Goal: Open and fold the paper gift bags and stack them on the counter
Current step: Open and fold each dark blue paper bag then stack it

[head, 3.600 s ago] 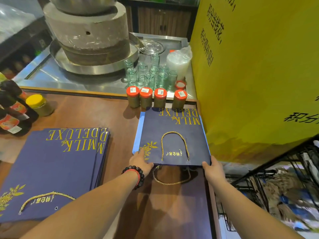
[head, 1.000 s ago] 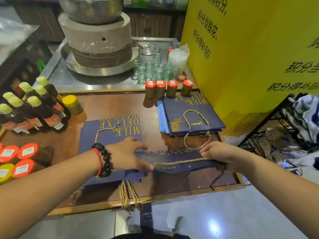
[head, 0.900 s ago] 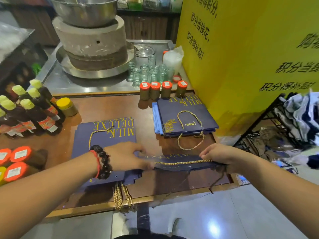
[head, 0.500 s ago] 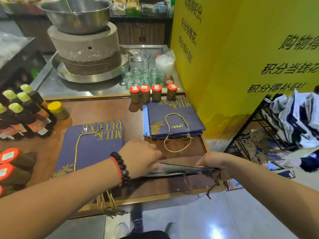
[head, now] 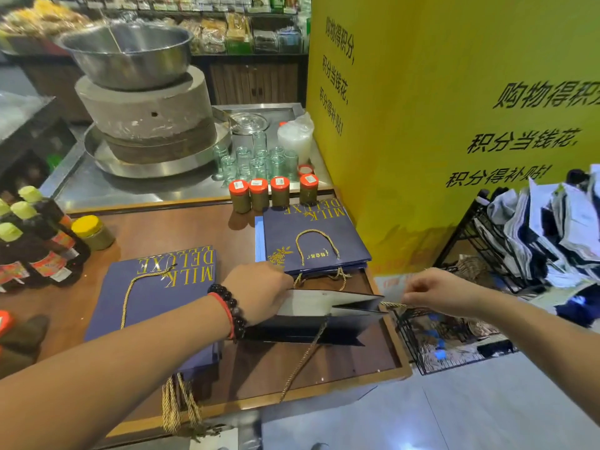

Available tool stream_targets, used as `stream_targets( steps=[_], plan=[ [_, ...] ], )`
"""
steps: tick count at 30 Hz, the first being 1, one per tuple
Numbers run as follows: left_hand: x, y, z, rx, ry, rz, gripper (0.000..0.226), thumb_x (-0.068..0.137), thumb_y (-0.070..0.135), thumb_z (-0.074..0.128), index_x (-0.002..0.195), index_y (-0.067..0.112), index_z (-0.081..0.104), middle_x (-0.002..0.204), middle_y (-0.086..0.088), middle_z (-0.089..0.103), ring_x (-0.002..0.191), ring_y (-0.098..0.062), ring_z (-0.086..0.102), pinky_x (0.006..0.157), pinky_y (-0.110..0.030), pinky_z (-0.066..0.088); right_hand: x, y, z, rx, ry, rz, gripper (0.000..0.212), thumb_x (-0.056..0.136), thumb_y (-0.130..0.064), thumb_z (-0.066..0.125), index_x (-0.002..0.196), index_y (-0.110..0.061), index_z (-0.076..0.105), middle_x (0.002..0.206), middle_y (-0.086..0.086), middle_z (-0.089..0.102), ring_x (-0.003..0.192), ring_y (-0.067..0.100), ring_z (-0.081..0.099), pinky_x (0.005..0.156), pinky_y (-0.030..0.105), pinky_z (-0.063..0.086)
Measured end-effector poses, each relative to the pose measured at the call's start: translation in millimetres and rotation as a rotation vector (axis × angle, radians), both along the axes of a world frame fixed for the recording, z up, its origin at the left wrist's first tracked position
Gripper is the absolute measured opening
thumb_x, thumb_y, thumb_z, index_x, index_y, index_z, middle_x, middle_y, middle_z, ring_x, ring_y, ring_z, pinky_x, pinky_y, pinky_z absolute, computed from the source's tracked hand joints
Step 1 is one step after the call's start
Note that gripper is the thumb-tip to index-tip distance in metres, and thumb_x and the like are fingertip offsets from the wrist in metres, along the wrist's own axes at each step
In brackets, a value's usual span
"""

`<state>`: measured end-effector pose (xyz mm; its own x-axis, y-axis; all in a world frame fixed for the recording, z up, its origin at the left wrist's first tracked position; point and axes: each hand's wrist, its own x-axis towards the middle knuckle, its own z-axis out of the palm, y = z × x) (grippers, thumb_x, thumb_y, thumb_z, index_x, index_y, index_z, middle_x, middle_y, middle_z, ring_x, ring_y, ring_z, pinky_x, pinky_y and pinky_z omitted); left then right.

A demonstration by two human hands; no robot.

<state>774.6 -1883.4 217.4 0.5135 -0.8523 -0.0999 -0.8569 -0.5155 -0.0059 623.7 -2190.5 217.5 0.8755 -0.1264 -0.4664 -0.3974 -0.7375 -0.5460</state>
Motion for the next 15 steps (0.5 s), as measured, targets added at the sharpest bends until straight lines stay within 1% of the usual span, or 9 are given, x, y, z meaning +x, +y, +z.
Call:
stream_targets(
  steps=[1,3,5,7,8,10,12,15],
  plan=[
    [2,-1,1,-0.01,0.007,0.014,0.023,0.098,0.037,0.04,0.097,0.023,0.058,0.101,0.006,0.059,0.098,-0.02,0.057,0.069,-0.032,0.043,-1,-6,2,0.004,0.006,0.008,0.023,0.094,-0.023,0.062,0.072,-0.02,0.067,0.066,-0.007,0.058,0.052,-0.002,0.048,0.056,0.014,0.039],
    [6,-3,2,-0.029,0.021,0.038,0.024,0.098,0.038,0.04,0.096,0.024,0.059,0.1,0.006,0.059,0.097,-0.019,0.057,0.067,-0.031,0.041,-4,-17,4,0.025,0.008,0.003,0.015,0.095,-0.022,0.062,0.085,-0.021,0.073,0.078,-0.007,0.067,0.063,-0.005,0.057,0.062,0.012,0.044],
    [9,-6,4,-0.043,0.029,0.045,0.025,0.099,0.038,0.04,0.096,0.024,0.06,0.098,0.006,0.059,0.094,-0.018,0.058,0.065,-0.029,0.04,-7,-27,3,0.005,0.017,-0.01,0.015,0.094,-0.025,0.062,0.084,-0.028,0.072,0.077,-0.009,0.067,0.067,-0.003,0.059,0.063,0.016,0.044],
    [14,-8,3,-0.067,0.033,0.048,0.025,0.1,0.037,0.041,0.095,0.023,0.061,0.097,0.005,0.06,0.093,-0.019,0.057,0.064,-0.029,0.04,-8,-35,-1,-0.099,0.057,0.013,0.016,0.095,-0.028,0.061,0.08,-0.031,0.069,0.076,-0.008,0.065,0.068,0.004,0.058,0.062,0.019,0.042],
    [17,-8,3,-0.075,0.036,0.05,0.025,0.099,0.037,0.041,0.095,0.023,0.061,0.097,0.004,0.06,0.093,-0.019,0.057,0.064,-0.03,0.041,-9,-39,-4,-0.157,0.082,0.032,0.016,0.095,-0.029,0.06,0.081,-0.03,0.068,0.077,-0.007,0.064,0.07,0.007,0.058,0.063,0.021,0.042],
    [22,-10,1,-0.079,0.047,0.057,0.025,0.1,0.037,0.041,0.095,0.023,0.061,0.096,0.004,0.058,0.094,-0.019,0.056,0.065,-0.03,0.04,-11,-45,-8,-0.238,0.117,0.047,0.019,0.097,-0.03,0.057,0.081,-0.024,0.068,0.076,-0.006,0.062,0.069,0.008,0.056,0.06,0.019,0.04],
    [25,-12,-2,-0.081,0.052,0.056,0.026,0.1,0.039,0.041,0.093,0.023,0.061,0.09,0.006,0.053,0.093,-0.019,0.055,0.064,-0.029,0.039,-14,-50,-10,-0.263,0.139,0.007,0.024,0.098,-0.029,0.055,0.08,-0.018,0.066,0.072,-0.003,0.062,0.064,0.007,0.055,0.057,0.018,0.039],
    [31,-17,-2,-0.076,0.036,0.045,0.026,0.1,0.04,0.042,0.094,0.023,0.06,0.084,0.009,0.044,0.09,-0.017,0.054,0.063,-0.029,0.036,-20,-57,-15,-0.284,0.199,-0.005,0.024,0.099,-0.027,0.054,0.079,-0.02,0.066,0.074,0.001,0.067,0.06,0.007,0.059,0.052,0.014,0.041]
  ],
)
